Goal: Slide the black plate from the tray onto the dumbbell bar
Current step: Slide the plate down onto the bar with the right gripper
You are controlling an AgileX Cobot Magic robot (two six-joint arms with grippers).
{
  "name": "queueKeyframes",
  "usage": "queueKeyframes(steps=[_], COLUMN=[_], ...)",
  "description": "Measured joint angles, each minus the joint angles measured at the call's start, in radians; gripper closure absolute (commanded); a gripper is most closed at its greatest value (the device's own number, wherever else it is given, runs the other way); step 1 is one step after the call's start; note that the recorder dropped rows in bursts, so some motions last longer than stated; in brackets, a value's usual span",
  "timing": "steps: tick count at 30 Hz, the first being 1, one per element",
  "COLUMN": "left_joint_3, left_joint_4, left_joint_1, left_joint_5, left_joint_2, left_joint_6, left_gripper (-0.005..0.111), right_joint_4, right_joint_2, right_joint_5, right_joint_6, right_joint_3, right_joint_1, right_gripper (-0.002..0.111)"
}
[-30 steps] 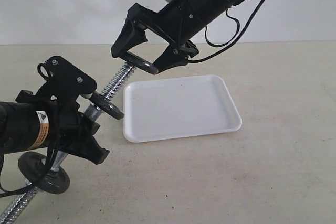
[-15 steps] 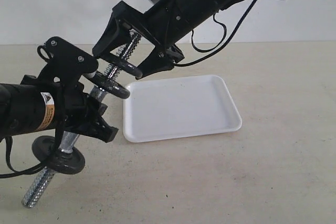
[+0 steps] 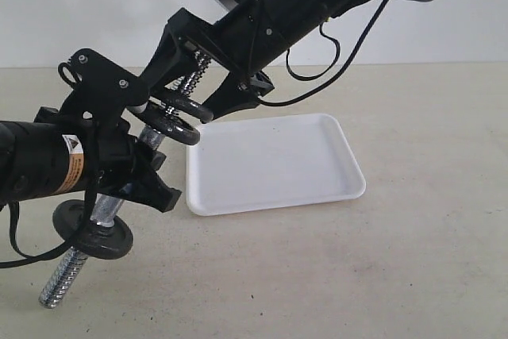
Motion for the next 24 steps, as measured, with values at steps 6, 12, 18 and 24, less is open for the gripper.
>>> queueKeyframes(steps=[6,12,18,24], left_joint_3=[0.0,0.0,0.006,0.009], left_joint_4=[0.0,0.0,0.002,-0.002], left_joint_1=[0.0,0.0,0.0,0.0], left_joint_5=[-0.002,-0.002,-0.014,-0.02], left_joint_2=[0.0,0.0,0.0,0.004], left_joint_6=[0.0,0.0,0.0,0.0], left_gripper=[0.102,0.102,0.102,0.102], right_joint_4=[-0.002,-0.002,0.028,0.041], right_joint_2=[0.0,0.0,0.0,0.0], right_joint_5=[0.0,0.002,0.026,0.032], right_joint_6=[-0.014,-0.077,-0.124,-0.132], right_joint_3=[0.0,0.0,0.0,0.0], right_joint_1=[0.0,-0.004,-0.055,-0.081], right_gripper=[0.026,0.026,0.026,0.026])
